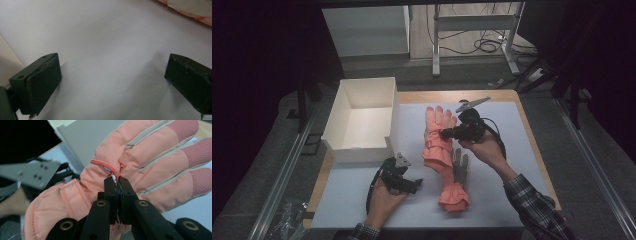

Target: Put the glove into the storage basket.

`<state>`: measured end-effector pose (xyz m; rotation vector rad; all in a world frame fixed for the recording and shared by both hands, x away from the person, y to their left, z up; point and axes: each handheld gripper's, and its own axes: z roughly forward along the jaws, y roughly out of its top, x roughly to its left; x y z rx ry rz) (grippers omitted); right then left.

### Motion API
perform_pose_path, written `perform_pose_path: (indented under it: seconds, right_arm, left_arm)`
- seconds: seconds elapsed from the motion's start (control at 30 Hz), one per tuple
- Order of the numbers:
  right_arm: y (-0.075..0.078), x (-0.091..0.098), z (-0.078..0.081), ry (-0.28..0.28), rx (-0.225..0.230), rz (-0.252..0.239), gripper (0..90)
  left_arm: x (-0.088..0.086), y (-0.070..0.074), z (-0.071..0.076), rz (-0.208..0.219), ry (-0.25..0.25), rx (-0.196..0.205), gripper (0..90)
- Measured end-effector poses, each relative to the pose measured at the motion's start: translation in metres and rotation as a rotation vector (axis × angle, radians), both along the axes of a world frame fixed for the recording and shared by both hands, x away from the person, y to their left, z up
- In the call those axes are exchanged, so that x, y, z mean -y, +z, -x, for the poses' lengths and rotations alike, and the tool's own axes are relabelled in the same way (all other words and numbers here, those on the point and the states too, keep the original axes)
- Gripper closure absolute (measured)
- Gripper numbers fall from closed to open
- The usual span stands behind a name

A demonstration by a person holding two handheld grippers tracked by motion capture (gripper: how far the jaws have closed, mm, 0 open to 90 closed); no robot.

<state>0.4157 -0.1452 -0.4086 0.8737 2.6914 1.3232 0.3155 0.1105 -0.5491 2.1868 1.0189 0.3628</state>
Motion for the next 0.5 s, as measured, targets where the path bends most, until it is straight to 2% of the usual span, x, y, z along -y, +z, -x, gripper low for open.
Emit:
perform_pose_path:
  seconds: [0.3,0.43,0.5]
  right_arm:
    - [0.000,0.036,0.039,0.019,-0.018,0.001,86.3]
    - [-0.006,0.045,0.056,0.032,-0.031,0.016,86.1]
    - [-0.007,0.046,0.059,0.034,-0.033,0.020,86.1]
  left_arm:
    - [0.000,0.000,0.000,-0.001,0.000,0.000,0.7]
    - [0.000,0.000,0.000,0.001,0.001,-0.005,0.7]
    - [0.000,0.000,0.000,0.005,0.003,-0.004,0.7]
